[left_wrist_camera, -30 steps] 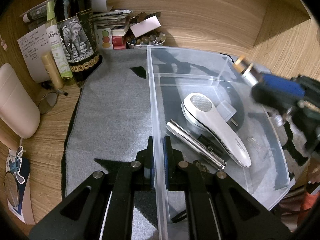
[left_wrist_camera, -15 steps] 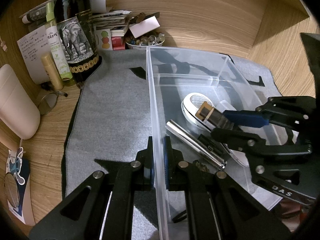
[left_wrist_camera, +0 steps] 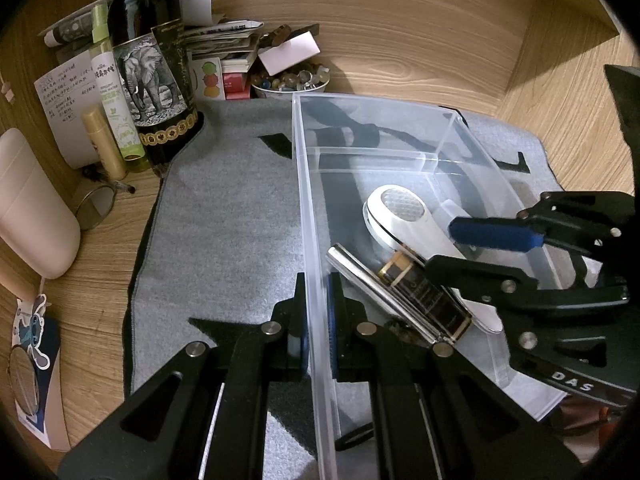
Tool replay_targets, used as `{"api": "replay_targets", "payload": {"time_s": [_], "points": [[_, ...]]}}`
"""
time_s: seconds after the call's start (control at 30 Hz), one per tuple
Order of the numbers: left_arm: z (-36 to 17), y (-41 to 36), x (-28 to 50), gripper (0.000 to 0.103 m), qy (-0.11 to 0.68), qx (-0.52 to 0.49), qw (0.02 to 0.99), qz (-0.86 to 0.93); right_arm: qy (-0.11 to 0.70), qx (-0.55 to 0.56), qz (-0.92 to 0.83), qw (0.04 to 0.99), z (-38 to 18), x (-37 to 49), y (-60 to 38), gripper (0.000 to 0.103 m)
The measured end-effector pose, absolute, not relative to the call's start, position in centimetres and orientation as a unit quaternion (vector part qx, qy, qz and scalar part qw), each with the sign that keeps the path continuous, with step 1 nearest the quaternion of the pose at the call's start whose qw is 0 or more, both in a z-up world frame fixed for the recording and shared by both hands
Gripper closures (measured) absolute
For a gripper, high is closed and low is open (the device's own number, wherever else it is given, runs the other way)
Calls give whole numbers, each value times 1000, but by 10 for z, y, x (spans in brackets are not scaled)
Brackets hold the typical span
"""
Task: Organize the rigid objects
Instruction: 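Lower the lighter box into the box beside the pen and open, then grasp the silver keys on the mat with the right gripper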
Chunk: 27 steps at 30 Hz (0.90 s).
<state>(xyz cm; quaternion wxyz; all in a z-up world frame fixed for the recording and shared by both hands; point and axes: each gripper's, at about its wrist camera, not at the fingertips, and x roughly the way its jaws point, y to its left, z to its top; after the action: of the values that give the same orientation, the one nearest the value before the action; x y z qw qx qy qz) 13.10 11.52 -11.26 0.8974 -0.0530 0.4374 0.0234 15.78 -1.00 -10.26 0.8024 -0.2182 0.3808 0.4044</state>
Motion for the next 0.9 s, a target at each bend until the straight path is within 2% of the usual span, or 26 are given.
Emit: {"api": "replay_targets", "payload": {"time_s": [0.13, 0.3, 0.37, 0.63, 0.9], "points": [[-113, 115, 131, 97, 437, -52, 897, 24, 363, -209, 399, 816, -90, 155, -19, 66], [-113, 116, 131, 96, 437, -53, 897, 23, 337, -190, 386, 838, -68, 153, -35, 46], [-113, 116, 131, 96, 437, -52, 897, 24, 319, -179, 374, 852, -55, 153, -48, 42], [-113, 116, 130, 96, 438, -52, 897, 23, 296, -154, 333, 882, -33, 154, -96, 42], [-113, 116, 131, 96, 438, -52, 897, 24, 355, -160, 299, 871, -72, 158, -126, 42]]}}
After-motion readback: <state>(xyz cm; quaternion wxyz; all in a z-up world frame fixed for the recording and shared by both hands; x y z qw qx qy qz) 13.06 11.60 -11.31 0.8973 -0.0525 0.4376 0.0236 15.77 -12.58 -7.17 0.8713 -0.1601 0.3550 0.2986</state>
